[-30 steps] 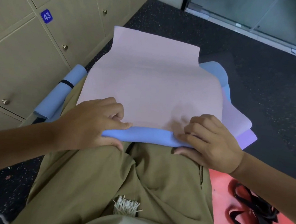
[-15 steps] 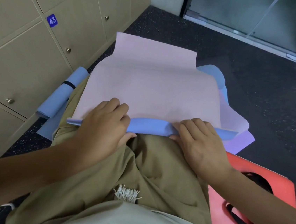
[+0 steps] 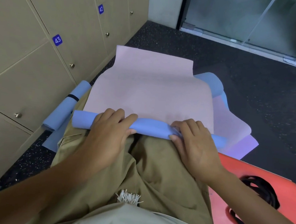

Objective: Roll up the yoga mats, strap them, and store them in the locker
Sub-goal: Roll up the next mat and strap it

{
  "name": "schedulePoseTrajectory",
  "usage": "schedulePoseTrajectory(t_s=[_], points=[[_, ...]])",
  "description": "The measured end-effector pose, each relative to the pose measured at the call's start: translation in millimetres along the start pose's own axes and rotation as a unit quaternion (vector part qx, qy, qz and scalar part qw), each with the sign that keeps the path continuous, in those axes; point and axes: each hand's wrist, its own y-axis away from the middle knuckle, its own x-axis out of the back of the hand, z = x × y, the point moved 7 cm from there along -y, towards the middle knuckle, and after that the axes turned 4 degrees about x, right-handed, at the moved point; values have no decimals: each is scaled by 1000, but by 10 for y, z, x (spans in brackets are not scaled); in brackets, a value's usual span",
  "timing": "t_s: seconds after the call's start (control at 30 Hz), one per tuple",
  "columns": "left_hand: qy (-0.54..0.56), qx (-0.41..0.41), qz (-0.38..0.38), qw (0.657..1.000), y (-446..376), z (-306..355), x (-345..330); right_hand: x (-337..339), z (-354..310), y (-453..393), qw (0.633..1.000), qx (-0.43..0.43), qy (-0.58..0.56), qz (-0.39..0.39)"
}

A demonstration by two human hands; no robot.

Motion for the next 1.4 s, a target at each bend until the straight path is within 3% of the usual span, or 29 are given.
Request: schedulePoseTrajectory(t_s=[0.13, 0.4, 0.6, 0.73, 0.83, 0.97, 1.1, 1.2, 1.3, 1.4], points=[[-4, 11, -5, 1000, -41, -49, -26, -44, 82, -32, 998, -12, -53, -23], [-2, -9, 23, 1000, -121, -34, 63, -3, 71, -83, 999, -6, -48, -15], [-11, 20, -14, 1000, -100, -81, 15, -26, 87, -155, 998, -13, -48, -25], [47, 62, -54, 995, -172, -244, -54, -51, 169, -217, 995, -36, -78, -50], [126, 111, -100, 981, -302, -375, -89, -40, 220, -331, 992, -54, -102, -57], [277, 187, -136, 933, -419, -496, -93, -57, 335, -482, 970, -118, -195, -87], [292, 202, -219, 909, -540, -575, -188, -118, 417, -570, 919, -195, -318, -124], [281, 209, -282, 893, -681, -643, -285, -125, 488, -652, 907, -230, -331, -121], [301, 225, -281, 883, -763, -723, -333, -140, 558, -701, 912, -248, -308, -112], [318, 227, -231, 891, -770, -769, -347, -156, 604, -702, 922, -255, -276, -94]])
